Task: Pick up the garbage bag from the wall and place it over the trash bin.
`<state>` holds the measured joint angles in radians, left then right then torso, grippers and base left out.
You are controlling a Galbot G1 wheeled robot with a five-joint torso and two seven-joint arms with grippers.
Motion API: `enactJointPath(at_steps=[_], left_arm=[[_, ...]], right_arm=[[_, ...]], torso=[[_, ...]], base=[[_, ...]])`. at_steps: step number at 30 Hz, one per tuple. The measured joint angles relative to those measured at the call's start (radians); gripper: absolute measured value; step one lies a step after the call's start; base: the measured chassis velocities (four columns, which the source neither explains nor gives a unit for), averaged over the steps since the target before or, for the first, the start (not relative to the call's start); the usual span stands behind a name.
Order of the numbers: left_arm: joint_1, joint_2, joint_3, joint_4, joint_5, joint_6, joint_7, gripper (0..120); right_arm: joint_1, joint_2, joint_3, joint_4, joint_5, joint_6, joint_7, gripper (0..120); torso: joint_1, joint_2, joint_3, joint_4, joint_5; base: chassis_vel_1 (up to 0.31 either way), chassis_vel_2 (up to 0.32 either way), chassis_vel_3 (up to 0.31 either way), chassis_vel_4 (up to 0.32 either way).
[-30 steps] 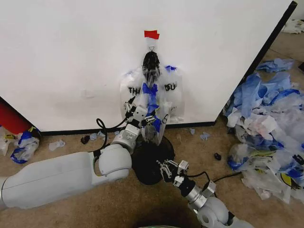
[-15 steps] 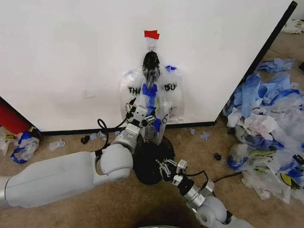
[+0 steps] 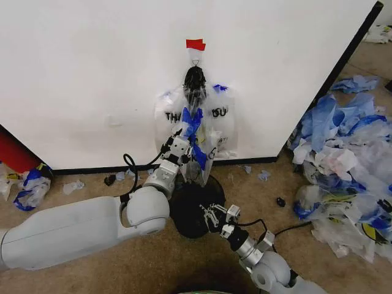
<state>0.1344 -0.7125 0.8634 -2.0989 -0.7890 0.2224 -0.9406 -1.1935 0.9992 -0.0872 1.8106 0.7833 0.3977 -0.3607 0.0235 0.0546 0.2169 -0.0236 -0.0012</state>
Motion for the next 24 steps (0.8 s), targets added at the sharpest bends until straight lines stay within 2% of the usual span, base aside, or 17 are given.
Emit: enactJointPath(at_steps=[4, 20, 24], left_arm=[[0.002, 0.012, -0.002, -0.011, 0.000, 0.001, 0.001, 0], [0.034, 0.084, -0.087, -0.054, -0.028, 0.000, 0.005, 0], [0.064, 0.105, -0.136, -0.061, -0.032, -0.001, 0.010, 0]], right_arm=[[0.004, 0.001, -0.005, 0.004, -0.001, -0.002, 0.004, 0], [-0.001, 0.000, 0.026, 0.002, 0.009, -0.006, 0.015, 0], [0.001, 0.006, 0.029, -0.007, 0.012, -0.004, 0.015, 0]], torso=[[0.000, 0.000, 0.000, 0.0000, 0.0000], [0.000, 0.000, 0.000, -0.0001, -0.0001], [0.000, 0.000, 0.000, 0.0000, 0.0000]], base=[[0.000, 0.000, 0.000, 0.000], [0.000, 0.000, 0.000, 0.000], [0.000, 0.000, 0.000, 0.000]])
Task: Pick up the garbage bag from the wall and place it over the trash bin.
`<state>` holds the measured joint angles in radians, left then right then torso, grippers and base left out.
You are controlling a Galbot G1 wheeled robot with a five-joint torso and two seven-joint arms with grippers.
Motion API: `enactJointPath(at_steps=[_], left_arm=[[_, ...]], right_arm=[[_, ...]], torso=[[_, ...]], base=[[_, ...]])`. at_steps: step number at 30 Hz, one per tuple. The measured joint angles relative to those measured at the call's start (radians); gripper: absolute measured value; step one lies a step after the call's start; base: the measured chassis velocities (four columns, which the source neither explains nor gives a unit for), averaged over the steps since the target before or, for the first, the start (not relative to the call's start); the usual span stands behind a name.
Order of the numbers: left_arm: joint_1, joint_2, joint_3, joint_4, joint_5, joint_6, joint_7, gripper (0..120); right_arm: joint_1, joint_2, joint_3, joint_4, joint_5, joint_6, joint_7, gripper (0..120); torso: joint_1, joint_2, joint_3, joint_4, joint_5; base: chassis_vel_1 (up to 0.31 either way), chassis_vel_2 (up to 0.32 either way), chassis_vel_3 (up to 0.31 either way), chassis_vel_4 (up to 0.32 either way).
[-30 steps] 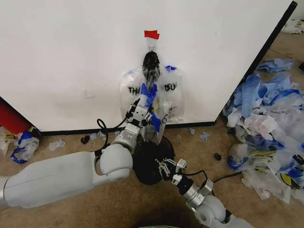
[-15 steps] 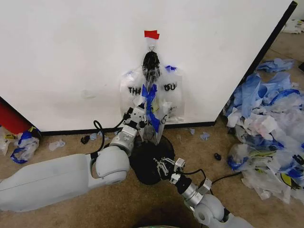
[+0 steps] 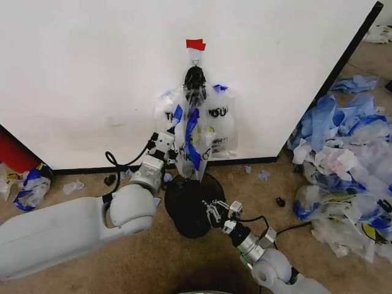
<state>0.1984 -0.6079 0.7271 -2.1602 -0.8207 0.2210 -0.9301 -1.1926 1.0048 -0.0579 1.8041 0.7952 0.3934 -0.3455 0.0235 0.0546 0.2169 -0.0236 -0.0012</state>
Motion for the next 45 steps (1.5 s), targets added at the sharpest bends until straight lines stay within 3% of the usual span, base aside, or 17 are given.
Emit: enactJointPath(at_steps=[7, 10, 16, 18, 23, 26, 30, 35, 40, 45], left_arm=[[0.027, 0.004, -0.038, 0.002, 0.000, -0.002, 0.002, 0], [0.029, 0.004, -0.043, 0.003, 0.000, -0.003, 0.002, 0], [0.033, -0.001, -0.059, 0.010, 0.000, -0.004, 0.003, 0], [0.034, -0.001, -0.062, 0.011, 0.000, -0.004, 0.003, 0], [0.047, 0.009, -0.103, 0.004, -0.008, -0.005, 0.003, 0], [0.055, 0.023, -0.118, -0.007, -0.011, -0.005, 0.007, 0], [0.098, 0.044, -0.153, -0.020, -0.014, -0.020, 0.027, 0], [0.121, 0.043, -0.164, -0.018, -0.016, -0.042, 0.037, 0], [0.124, 0.041, -0.168, -0.014, -0.021, -0.066, 0.046, 0], [0.130, 0.044, -0.172, -0.013, -0.021, -0.069, 0.049, 0]], right_arm=[[-0.009, -0.016, 0.060, 0.015, -0.030, 0.027, 0.002, 0], [-0.025, -0.038, 0.098, 0.034, -0.026, 0.027, -0.032, 7], [-0.096, -0.147, 0.232, 0.141, 0.034, 0.008, -0.104, 34], [-0.099, -0.152, 0.238, 0.146, 0.035, 0.008, -0.103, 34], [-0.040, -0.174, 0.290, 0.208, -0.005, -0.018, 0.061, 57], [0.014, -0.182, 0.271, 0.229, 0.013, -0.048, 0.131, 65], [0.196, -0.189, 0.117, 0.225, 0.142, -0.101, 0.294, 84], [0.325, -0.160, -0.002, 0.179, 0.193, -0.126, 0.329, 98], [0.482, -0.091, -0.142, 0.112, 0.227, -0.144, 0.360, 100], [0.542, -0.050, -0.207, 0.061, 0.251, -0.161, 0.382, 100]], torso=[[0.000, 0.000, 0.000, 0.0001, 0.0001], [0.000, 0.000, 0.000, 0.0000, 0.0000], [0.000, 0.000, 0.000, -0.0002, 0.0000], [0.000, 0.000, 0.000, -0.0002, 0.0001], [0.000, 0.000, 0.000, -0.0003, 0.0002], [0.000, 0.000, 0.000, 0.0001, 0.0001], [0.000, 0.000, 0.000, 0.0004, 0.0001], [0.000, 0.000, 0.000, -0.0003, 0.0000], [0.000, 0.000, 0.000, 0.0001, -0.0001], [0.000, 0.000, 0.000, -0.0001, -0.0003]], base=[[0.000, 0.000, 0.000, 0.000], [0.000, 0.000, 0.000, 0.000], [0.000, 0.000, 0.000, 0.000], [0.000, 0.000, 0.000, 0.000], [0.000, 0.000, 0.000, 0.000], [0.000, 0.000, 0.000, 0.000], [0.000, 0.000, 0.000, 0.000], [0.000, 0.000, 0.000, 0.000], [0.000, 0.000, 0.000, 0.000], [0.000, 0.000, 0.000, 0.000]])
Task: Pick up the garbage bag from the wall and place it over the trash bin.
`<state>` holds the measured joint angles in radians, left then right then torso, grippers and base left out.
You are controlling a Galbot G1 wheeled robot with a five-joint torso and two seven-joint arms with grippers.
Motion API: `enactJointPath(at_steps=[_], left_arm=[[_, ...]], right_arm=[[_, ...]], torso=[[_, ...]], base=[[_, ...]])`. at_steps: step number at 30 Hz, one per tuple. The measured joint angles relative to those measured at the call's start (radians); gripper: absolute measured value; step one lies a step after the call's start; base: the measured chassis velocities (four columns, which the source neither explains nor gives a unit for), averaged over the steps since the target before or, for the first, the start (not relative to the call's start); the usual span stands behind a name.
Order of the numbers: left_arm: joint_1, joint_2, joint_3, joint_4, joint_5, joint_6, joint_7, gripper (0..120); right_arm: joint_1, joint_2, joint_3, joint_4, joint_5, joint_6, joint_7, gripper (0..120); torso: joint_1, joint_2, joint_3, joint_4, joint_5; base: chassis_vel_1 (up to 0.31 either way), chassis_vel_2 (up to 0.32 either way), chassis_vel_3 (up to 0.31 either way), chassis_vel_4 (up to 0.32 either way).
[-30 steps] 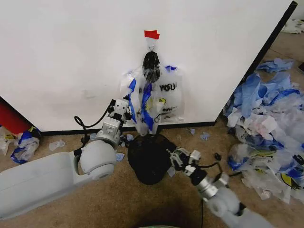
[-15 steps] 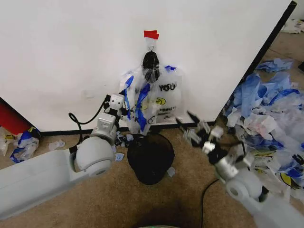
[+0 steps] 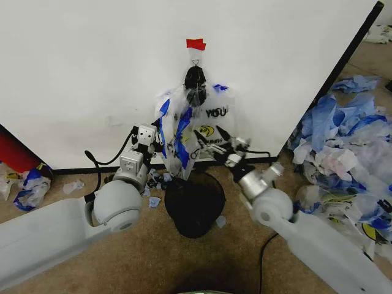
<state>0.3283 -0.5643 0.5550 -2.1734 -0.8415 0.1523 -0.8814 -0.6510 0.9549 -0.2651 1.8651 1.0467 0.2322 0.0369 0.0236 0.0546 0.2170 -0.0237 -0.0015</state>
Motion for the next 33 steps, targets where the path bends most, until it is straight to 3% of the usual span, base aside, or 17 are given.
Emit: enactJointPath(at_steps=[18, 28, 33], left_arm=[[0.006, 0.017, -0.010, -0.013, 0.000, 0.000, 0.002, 0], [0.006, 0.021, -0.010, -0.021, 0.000, 0.000, 0.006, 0], [0.009, 0.025, -0.010, -0.027, 0.002, 0.000, 0.008, 0]], right_arm=[[0.100, 0.140, -0.122, -0.166, 0.060, -0.016, 0.034, 94], [0.118, 0.172, -0.136, -0.220, 0.065, -0.016, 0.033, 86], [0.119, 0.176, -0.136, -0.229, 0.064, -0.016, 0.026, 74]], torso=[[0.000, 0.000, 0.000, 0.0000, 0.0003], [0.000, 0.000, 0.000, 0.0000, 0.0002], [0.000, 0.000, 0.000, 0.0000, 0.0003]], base=[[0.000, 0.000, 0.000, 0.000], [0.000, 0.000, 0.000, 0.000], [0.000, 0.000, 0.000, 0.000]])
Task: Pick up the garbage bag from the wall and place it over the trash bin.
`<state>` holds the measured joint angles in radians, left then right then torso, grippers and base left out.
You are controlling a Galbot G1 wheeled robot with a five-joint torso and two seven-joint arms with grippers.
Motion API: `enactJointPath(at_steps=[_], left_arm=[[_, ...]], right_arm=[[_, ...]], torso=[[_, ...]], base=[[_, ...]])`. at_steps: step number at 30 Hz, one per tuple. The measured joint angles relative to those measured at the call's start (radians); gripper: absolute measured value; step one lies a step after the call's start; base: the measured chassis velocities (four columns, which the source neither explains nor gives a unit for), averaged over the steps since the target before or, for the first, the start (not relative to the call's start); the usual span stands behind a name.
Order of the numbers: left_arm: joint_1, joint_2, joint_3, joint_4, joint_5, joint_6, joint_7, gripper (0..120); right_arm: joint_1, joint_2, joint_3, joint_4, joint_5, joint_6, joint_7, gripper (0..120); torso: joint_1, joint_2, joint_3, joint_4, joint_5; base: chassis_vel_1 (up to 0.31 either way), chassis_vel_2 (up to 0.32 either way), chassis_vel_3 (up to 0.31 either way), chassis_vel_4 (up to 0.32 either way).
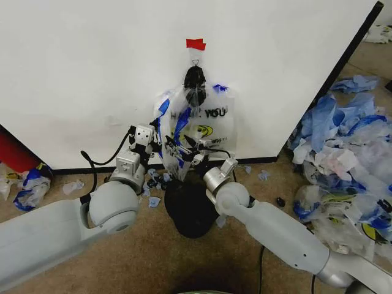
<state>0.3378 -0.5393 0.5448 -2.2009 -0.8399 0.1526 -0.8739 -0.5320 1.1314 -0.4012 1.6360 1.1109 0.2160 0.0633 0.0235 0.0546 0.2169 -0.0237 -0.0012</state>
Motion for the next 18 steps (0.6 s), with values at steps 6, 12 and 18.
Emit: enactJointPath(at_steps=[6, 12, 18], left_arm=[[0.009, 0.006, 0.000, -0.012, 0.002, 0.000, 0.002, 0], [0.016, 0.013, -0.004, -0.024, 0.003, 0.000, 0.005, 0], [0.024, 0.018, -0.016, -0.030, 0.003, 0.001, 0.008, 0]], right_arm=[[0.000, 0.011, 0.000, -0.010, -0.001, 0.000, -0.002, 70], [0.000, 0.023, 0.001, -0.021, -0.005, 0.001, -0.001, 59], [0.002, 0.030, -0.002, -0.026, -0.009, 0.001, 0.002, 59]], torso=[[0.000, 0.000, 0.000, 0.0001, 0.0000], [0.000, 0.000, 0.000, 0.0001, 0.0001], [0.000, 0.000, 0.000, 0.0000, 0.0000]], base=[[0.000, 0.000, 0.000, 0.000], [0.000, 0.000, 0.000, 0.000], [0.000, 0.000, 0.000, 0.000]])
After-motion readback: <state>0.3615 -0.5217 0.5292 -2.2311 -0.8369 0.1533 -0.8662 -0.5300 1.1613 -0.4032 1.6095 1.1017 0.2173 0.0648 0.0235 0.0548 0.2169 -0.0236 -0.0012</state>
